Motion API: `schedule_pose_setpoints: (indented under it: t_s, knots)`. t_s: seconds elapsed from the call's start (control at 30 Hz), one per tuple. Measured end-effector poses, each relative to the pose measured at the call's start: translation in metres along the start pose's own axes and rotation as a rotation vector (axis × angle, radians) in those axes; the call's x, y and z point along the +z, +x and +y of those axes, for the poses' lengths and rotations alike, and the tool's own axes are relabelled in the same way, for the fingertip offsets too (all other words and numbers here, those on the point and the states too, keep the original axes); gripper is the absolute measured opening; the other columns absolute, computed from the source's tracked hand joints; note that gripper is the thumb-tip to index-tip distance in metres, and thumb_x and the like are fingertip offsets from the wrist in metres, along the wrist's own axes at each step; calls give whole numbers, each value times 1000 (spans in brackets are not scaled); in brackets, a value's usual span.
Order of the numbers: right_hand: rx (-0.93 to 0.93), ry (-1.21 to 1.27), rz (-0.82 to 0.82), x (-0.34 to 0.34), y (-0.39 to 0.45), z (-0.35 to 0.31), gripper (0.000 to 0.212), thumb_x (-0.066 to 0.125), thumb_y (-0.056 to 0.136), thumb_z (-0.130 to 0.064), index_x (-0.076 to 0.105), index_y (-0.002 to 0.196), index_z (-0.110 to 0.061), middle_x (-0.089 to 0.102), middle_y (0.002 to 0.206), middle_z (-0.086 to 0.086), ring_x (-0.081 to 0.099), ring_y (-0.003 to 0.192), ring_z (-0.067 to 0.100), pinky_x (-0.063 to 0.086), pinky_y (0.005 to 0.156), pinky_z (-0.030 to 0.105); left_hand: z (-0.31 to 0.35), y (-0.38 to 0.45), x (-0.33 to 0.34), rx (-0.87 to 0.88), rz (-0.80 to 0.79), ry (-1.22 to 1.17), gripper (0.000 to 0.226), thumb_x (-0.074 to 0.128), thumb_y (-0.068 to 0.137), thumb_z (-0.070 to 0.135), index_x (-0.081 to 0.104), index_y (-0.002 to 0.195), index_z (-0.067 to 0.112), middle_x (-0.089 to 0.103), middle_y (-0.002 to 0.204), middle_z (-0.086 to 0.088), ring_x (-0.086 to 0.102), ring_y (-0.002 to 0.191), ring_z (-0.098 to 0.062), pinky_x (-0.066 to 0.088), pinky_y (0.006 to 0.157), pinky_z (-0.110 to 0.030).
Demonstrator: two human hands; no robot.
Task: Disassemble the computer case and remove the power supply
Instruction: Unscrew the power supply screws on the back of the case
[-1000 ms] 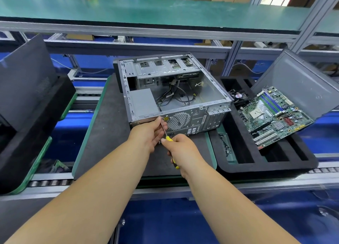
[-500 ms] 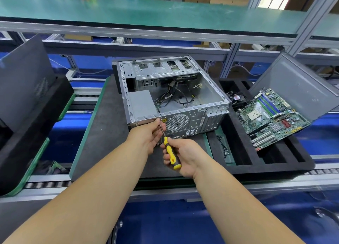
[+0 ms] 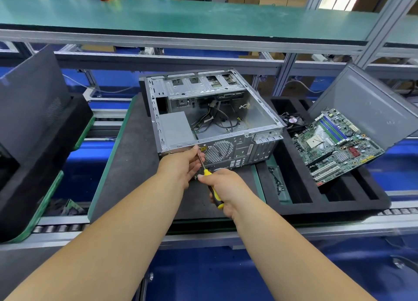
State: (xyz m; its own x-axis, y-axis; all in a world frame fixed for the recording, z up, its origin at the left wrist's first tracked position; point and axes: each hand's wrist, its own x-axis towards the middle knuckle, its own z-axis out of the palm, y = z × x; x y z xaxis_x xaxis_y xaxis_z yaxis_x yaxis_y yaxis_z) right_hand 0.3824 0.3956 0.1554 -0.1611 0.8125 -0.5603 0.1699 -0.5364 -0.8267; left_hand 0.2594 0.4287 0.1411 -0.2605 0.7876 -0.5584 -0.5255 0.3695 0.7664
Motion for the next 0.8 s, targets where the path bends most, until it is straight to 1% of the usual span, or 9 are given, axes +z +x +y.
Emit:
schedule_pose_setpoints:
  t_s: [0.07, 0.13, 0.23, 0.3, 0.33, 0.5, 0.63, 0.7, 0.8]
  knots:
    - [43, 48, -50, 2, -1, -2, 20, 72, 87, -18, 54, 79, -15, 47, 61, 2, 43, 52, 14, 37, 49, 24, -1, 2, 0, 6, 4, -13, 13, 66, 91, 21, 67, 83, 11, 71, 62, 5, 67, 55, -1, 48, 44, -11]
    - [116, 156, -128, 2, -4, -5, 18, 71, 89, -22, 59, 79, -13, 50, 56, 0, 45, 49, 12, 40, 46, 22, -1, 3, 0, 11, 4, -28, 13, 66, 91, 19, 67, 82, 10, 71, 60, 4, 67, 54, -1, 47, 44, -12]
    - [203, 320, -223, -5, -7, -7, 32, 56, 97, -33, 62, 82, -5, 49, 61, 3, 46, 50, 12, 41, 49, 21, -1, 4, 0, -3, 0, -72, 9, 66, 90, 16, 67, 83, 10, 71, 62, 2, 68, 55, -3, 49, 45, -13]
    - [218, 372, -234, -10, -8, -8, 37, 46, 101, -30, 63, 87, -1, 49, 63, 4, 48, 52, 12, 42, 51, 21, -1, 3, 0, -17, 1, -101, 8, 67, 90, 14, 67, 84, 9, 72, 63, 1, 69, 57, -5, 48, 44, -13]
    - [213, 376, -225, -11, -9, -7, 36, 45, 102, -28, 63, 89, 0, 50, 64, 4, 49, 53, 12, 42, 50, 21, -2, 3, 0, -21, -2, -108, 8, 66, 90, 14, 67, 84, 9, 72, 64, 1, 69, 57, -5, 48, 45, -13]
    - [172, 330, -201, -6, -8, -5, 26, 55, 100, -26, 61, 87, -4, 53, 60, 2, 52, 44, 11, 43, 43, 21, -2, 1, 0, -12, -22, -80, 9, 63, 93, 16, 67, 87, 10, 73, 66, 2, 70, 60, -5, 52, 50, -15]
    - [137, 360, -183, -1, -7, -5, 17, 65, 93, -21, 62, 82, -9, 53, 60, 0, 53, 42, 13, 43, 41, 18, -2, 1, -1, 8, -20, -37, 11, 61, 94, 18, 67, 89, 11, 73, 66, 3, 69, 58, -4, 49, 46, -14]
    - [124, 365, -154, 1, -6, -5, 15, 69, 90, -20, 62, 81, -11, 52, 56, -1, 51, 42, 13, 42, 41, 19, -1, 0, -1, 23, -25, -33, 11, 61, 94, 18, 67, 89, 10, 72, 65, 3, 68, 57, -4, 49, 46, -13]
    - [121, 344, -123, 0, -2, -3, 13, 73, 87, -20, 63, 86, -12, 52, 52, -4, 50, 40, 11, 43, 41, 19, 0, 1, -2, 37, -30, -18, 11, 63, 93, 19, 67, 90, 10, 72, 66, 3, 68, 57, -4, 49, 47, -14]
